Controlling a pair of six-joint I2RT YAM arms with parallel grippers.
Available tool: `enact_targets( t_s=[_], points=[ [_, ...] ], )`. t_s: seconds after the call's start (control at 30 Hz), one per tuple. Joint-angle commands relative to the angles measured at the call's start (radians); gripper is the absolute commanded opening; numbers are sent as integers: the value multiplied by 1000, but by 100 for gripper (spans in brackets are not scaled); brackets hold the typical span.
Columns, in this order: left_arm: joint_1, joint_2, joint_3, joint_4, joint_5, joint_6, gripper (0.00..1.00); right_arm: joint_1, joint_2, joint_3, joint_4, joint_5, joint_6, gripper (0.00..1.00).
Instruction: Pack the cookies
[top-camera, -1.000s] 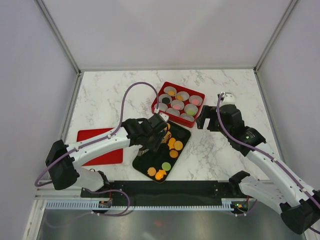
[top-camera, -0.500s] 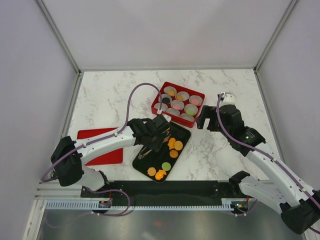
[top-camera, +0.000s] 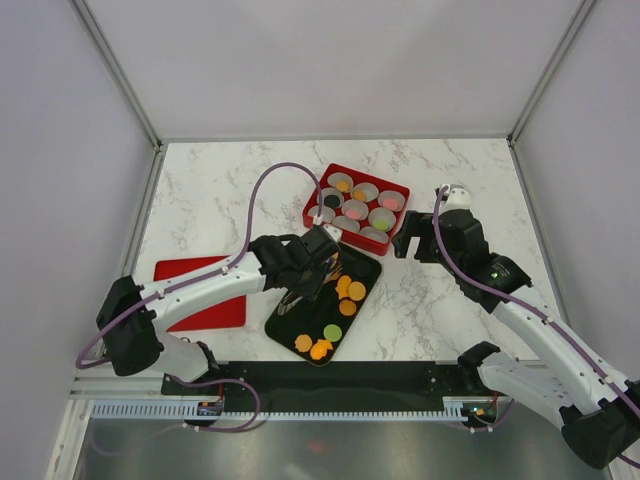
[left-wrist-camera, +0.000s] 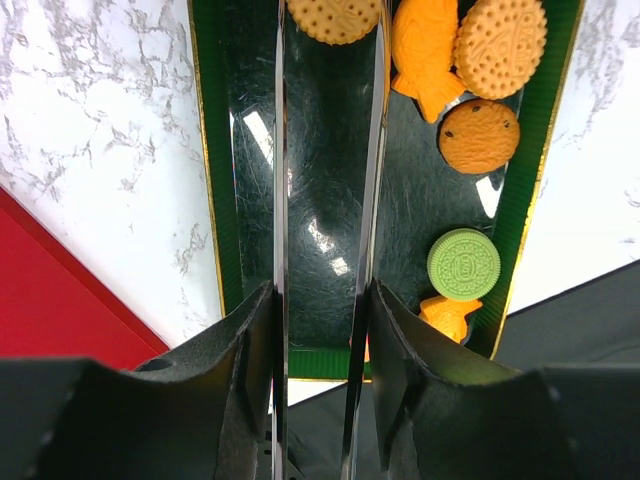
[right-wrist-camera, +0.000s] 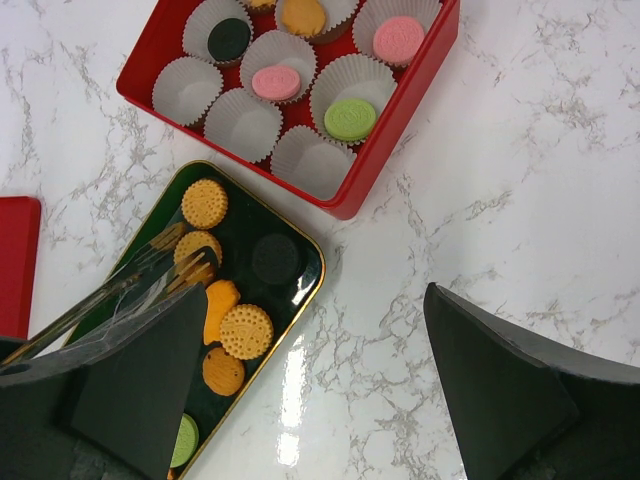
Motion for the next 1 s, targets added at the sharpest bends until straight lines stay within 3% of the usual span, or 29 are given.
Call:
enact_targets(
  t_s=[0.0, 0.27, 0.43, 0.63, 0.8, 0.97],
  points=[
    [-4, -80, 64, -3, 5, 19, 34, -1, -7, 11, 15, 10, -1, 98],
    [-4, -136, 94, -36, -19, 14, 34, -1, 2, 38, -11, -14, 13, 98],
    [46, -100, 205, -52, -62, 31, 35, -1, 1, 29, -16, -28, -5, 98],
    [129, 56, 399, -81, -59, 72, 35, -3, 33, 44, -19, 13, -76, 98],
    [182, 191, 525, -98, -65, 82, 36, -6, 84, 58, 12, -71, -91, 98],
    [238, 263, 544, -99, -70, 86, 36, -7, 73, 25, 53, -108, -76, 98]
  ],
)
